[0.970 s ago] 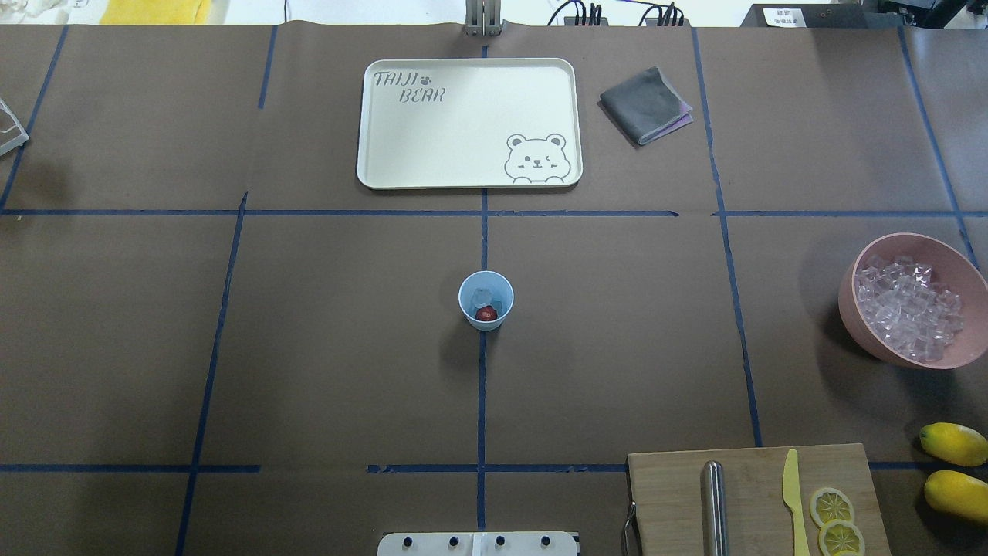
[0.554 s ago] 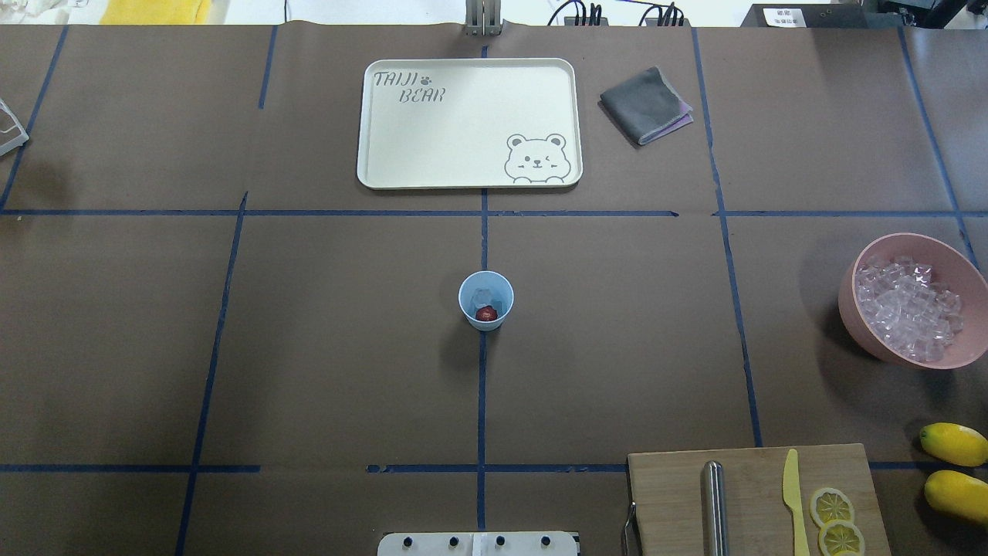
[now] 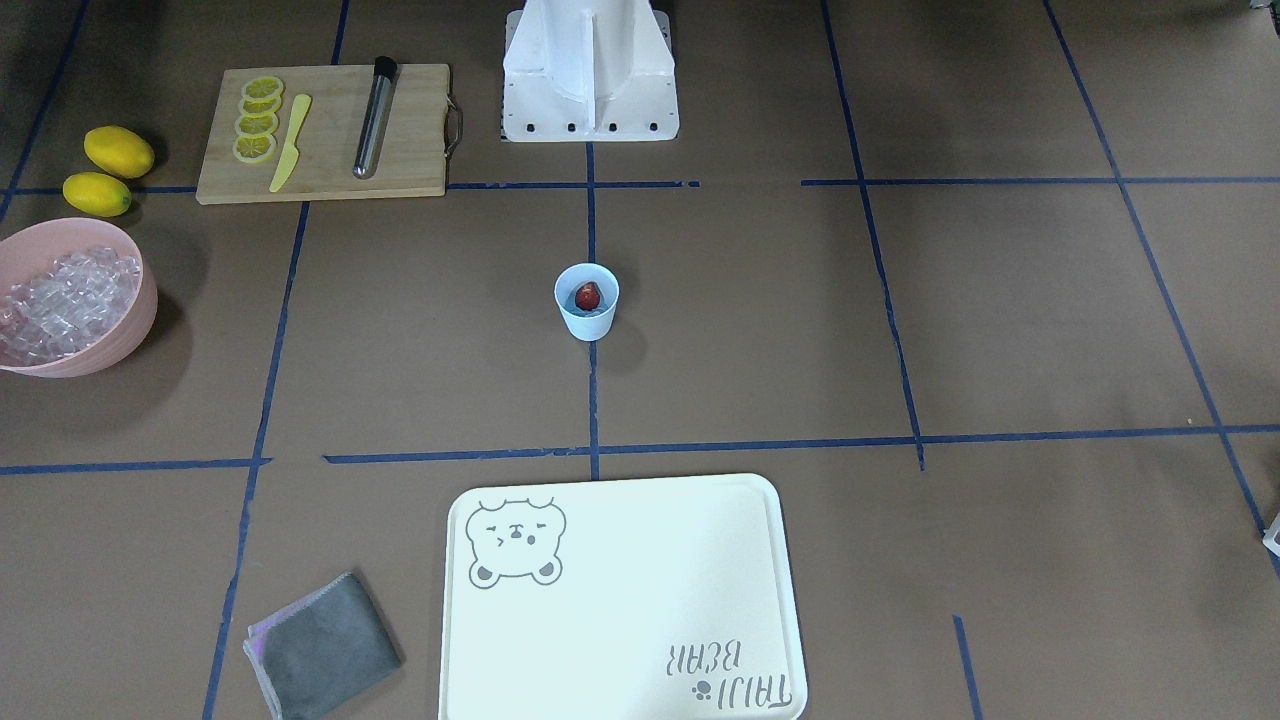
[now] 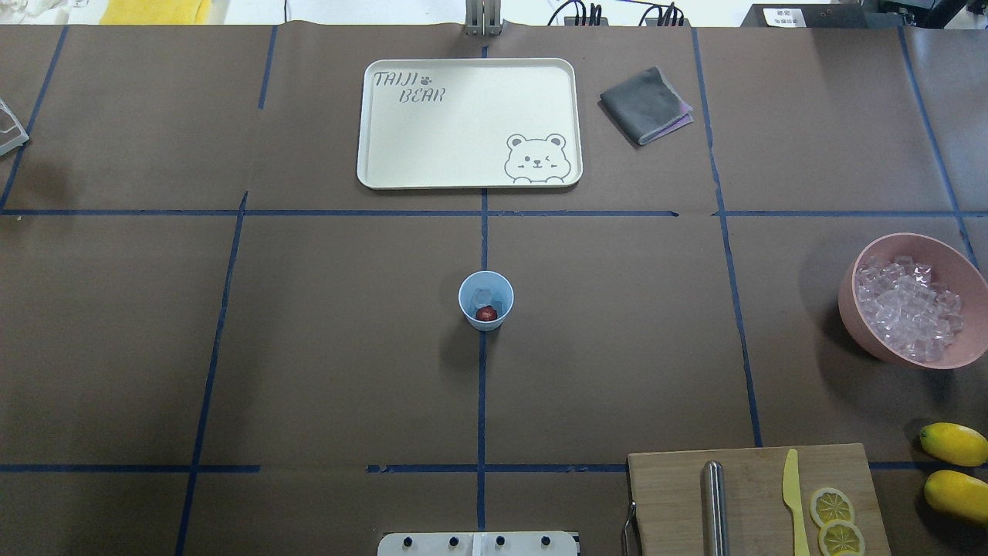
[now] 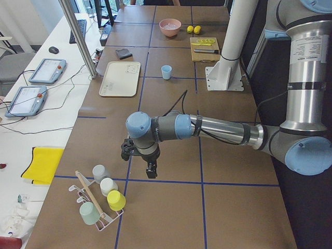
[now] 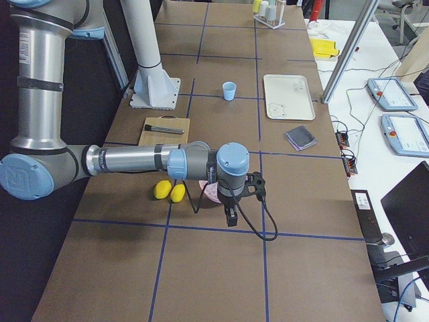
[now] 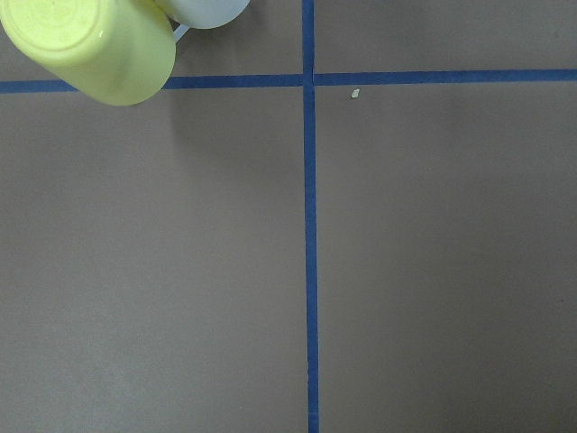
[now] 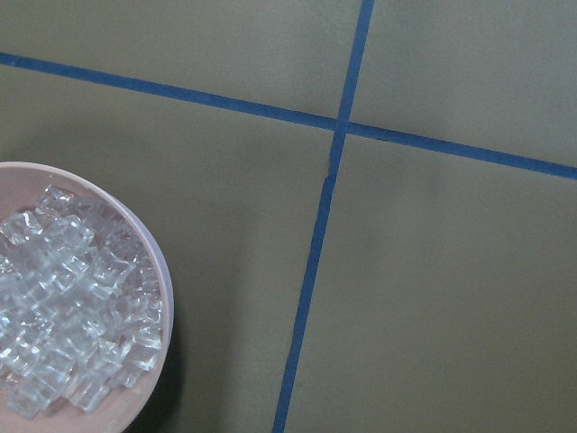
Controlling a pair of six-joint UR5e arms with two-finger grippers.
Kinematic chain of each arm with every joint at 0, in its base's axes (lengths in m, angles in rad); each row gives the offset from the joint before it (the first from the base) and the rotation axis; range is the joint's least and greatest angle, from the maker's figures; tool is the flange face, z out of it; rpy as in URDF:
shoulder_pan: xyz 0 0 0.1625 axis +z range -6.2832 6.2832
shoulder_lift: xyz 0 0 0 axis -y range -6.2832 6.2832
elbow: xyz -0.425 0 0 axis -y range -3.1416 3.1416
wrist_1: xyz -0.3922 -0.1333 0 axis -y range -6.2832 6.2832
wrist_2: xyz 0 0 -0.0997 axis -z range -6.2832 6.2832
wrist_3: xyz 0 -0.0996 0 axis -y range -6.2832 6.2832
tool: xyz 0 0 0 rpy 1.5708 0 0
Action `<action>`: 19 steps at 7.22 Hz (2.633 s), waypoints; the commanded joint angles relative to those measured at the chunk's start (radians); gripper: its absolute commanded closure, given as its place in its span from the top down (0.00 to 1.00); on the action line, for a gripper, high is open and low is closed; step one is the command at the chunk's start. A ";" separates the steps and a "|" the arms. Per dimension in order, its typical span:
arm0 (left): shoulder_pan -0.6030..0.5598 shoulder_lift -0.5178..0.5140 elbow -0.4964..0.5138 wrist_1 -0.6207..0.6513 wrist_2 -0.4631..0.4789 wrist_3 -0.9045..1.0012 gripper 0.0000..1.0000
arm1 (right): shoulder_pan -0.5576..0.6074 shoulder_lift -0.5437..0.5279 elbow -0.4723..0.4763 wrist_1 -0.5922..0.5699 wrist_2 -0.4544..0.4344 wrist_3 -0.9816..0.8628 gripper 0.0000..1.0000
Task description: Put ice and strawberries in cup
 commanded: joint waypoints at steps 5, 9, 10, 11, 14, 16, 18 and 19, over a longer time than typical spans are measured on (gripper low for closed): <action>-0.004 0.063 -0.076 -0.107 0.003 -0.009 1.00 | 0.017 0.003 -0.032 0.013 0.005 -0.001 0.99; -0.001 0.097 -0.040 -0.113 -0.003 -0.009 1.00 | 0.019 -0.043 0.059 0.012 -0.003 -0.006 0.99; -0.001 0.097 -0.029 -0.113 -0.011 -0.008 1.00 | 0.020 -0.048 0.062 0.012 -0.004 -0.006 0.99; -0.001 0.096 -0.034 -0.107 -0.047 -0.008 1.00 | 0.019 -0.048 0.055 0.012 -0.006 -0.003 0.99; -0.003 0.104 -0.031 -0.113 -0.063 -0.006 1.00 | 0.019 -0.033 -0.019 0.012 0.012 0.000 0.99; -0.003 0.107 -0.023 -0.116 -0.066 -0.006 1.00 | 0.019 -0.031 -0.025 0.013 0.002 0.006 0.99; -0.001 0.110 -0.029 -0.114 -0.070 -0.003 1.00 | 0.019 -0.031 -0.021 0.013 0.003 0.009 0.99; -0.001 0.108 -0.027 -0.119 -0.070 -0.003 1.00 | 0.019 -0.033 -0.012 0.013 0.006 0.006 0.99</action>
